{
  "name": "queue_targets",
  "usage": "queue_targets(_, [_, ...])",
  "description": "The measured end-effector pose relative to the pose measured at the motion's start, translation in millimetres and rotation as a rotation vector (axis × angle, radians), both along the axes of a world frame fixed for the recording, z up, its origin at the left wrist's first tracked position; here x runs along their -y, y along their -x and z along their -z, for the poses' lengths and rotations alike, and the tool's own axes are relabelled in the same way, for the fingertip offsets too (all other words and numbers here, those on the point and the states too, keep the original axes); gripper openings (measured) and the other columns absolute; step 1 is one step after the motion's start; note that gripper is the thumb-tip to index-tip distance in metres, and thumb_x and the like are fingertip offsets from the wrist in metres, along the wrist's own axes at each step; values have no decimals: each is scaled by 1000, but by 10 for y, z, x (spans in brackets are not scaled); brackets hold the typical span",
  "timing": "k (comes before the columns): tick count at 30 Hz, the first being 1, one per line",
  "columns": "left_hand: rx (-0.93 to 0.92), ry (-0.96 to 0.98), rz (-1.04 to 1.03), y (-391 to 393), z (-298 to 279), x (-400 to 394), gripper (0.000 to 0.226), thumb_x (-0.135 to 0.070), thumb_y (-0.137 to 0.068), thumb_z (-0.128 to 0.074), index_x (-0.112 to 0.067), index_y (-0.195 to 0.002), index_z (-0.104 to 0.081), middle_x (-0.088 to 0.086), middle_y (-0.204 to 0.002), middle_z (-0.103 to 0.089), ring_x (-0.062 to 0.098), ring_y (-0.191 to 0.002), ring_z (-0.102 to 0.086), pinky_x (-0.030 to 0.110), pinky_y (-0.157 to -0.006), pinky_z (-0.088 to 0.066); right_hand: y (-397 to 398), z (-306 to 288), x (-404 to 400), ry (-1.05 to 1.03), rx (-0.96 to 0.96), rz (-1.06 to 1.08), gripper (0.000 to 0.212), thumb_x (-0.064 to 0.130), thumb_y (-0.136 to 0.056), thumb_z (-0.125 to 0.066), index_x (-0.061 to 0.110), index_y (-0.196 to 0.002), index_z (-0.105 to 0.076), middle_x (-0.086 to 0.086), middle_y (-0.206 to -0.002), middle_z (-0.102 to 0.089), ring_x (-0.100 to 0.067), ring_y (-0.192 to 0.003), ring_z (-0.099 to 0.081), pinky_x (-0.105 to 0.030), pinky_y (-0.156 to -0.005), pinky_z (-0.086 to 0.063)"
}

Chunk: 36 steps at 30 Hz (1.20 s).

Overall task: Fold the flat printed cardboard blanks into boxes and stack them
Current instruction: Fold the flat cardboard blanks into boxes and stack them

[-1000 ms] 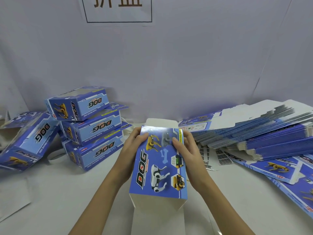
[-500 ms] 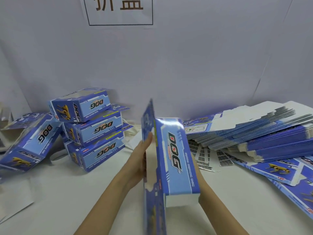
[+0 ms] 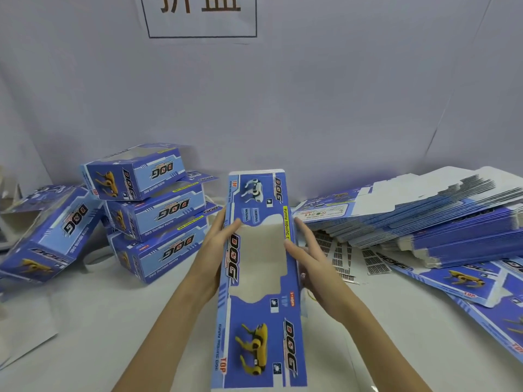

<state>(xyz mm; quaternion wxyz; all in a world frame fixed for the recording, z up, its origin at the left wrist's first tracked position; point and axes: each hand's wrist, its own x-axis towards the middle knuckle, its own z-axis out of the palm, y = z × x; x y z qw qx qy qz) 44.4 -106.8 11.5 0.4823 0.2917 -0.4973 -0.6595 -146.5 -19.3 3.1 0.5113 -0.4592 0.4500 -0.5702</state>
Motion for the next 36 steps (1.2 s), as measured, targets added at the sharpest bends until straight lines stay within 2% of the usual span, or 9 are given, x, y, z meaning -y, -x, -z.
queue_targets(4, [81,83,1,-16,-22,-18,30,-31,-98,-65,-45,-125,-67,5,-118,-76,24,-97,-77,29,-71,-62,-37,5,16,102,-46,36,64,38,-102,-61,46,-159,-32,10,-150,-59,-14,-124,-69,-40,-92,-63])
queue_targets(10, [77,129,129,109,35,-116,34,-31,-94,-65,-48,-123,-65,5,-128,-73,30,-108,-75,34,-77,-63,-19,-4,0,187,-64,183,47,40,-91,-73,31,-135,-59,7,-125,-75,-20,-114,-74,-33,-82,-64])
queue_targets(17, [103,121,132,113,25,-33,41,-27,-84,-68,-44,-122,-64,-1,-109,-79,21,-91,-79,25,-67,-61,32,-66,-10,163,-107,188,55,44,-86,-79,41,-131,-47,0,-133,-61,-30,-113,-72,-50,-86,-65])
queue_targets(24, [82,170,-64,72,72,-34,46,-38,-86,-70,-39,-130,-55,4,-127,-71,35,-111,-72,52,-93,-58,-16,-2,-26,224,-303,140,72,50,-92,-68,55,-153,-30,18,-153,-45,-1,-124,-63,-25,-95,-57])
queue_targets(27, [7,104,-69,65,42,-45,55,-68,-89,-60,-38,-135,-62,6,-137,-67,26,-118,-71,44,-91,-60,-49,21,-34,158,-354,111,68,50,-95,-68,55,-153,-32,16,-145,-54,6,-108,-67,-18,-79,-57])
queue_targets(30, [-34,22,-43,19,-20,-43,89,-93,-64,-65,-42,-137,-59,1,-154,-54,21,-133,-61,43,-102,-55,-55,23,12,113,34,103,44,34,-106,-60,41,-148,-48,3,-139,-67,-12,-110,-74,-27,-76,-61])
queue_targets(32, [41,-87,58,26,-16,-61,94,-82,-63,-77,-32,-141,-60,13,-150,-57,29,-128,-63,51,-111,-49,-61,7,42,41,229,43,32,31,-106,-54,26,-138,-57,0,-122,-77,-15,-101,-77,-26,-72,-61])
queue_targets(34, [126,-114,195,87,38,-112,86,-71,-74,-78,-27,-144,-57,22,-141,-61,33,-121,-66,53,-107,-51,-94,-15,33,22,137,-16,19,26,-101,-53,15,-114,-61,2,-87,-79,-7,-74,-75,-22,-64,-58])
queue_targets(36, [92,-133,203,135,88,-124,75,-59,-82,-81,-27,-145,-53,16,-133,-69,32,-120,-69,47,-94,-60,-77,33,62,15,39,50,14,14,-107,-48,18,-100,-59,1,-81,-68,-3,-66,-68,-23,-67,-54])
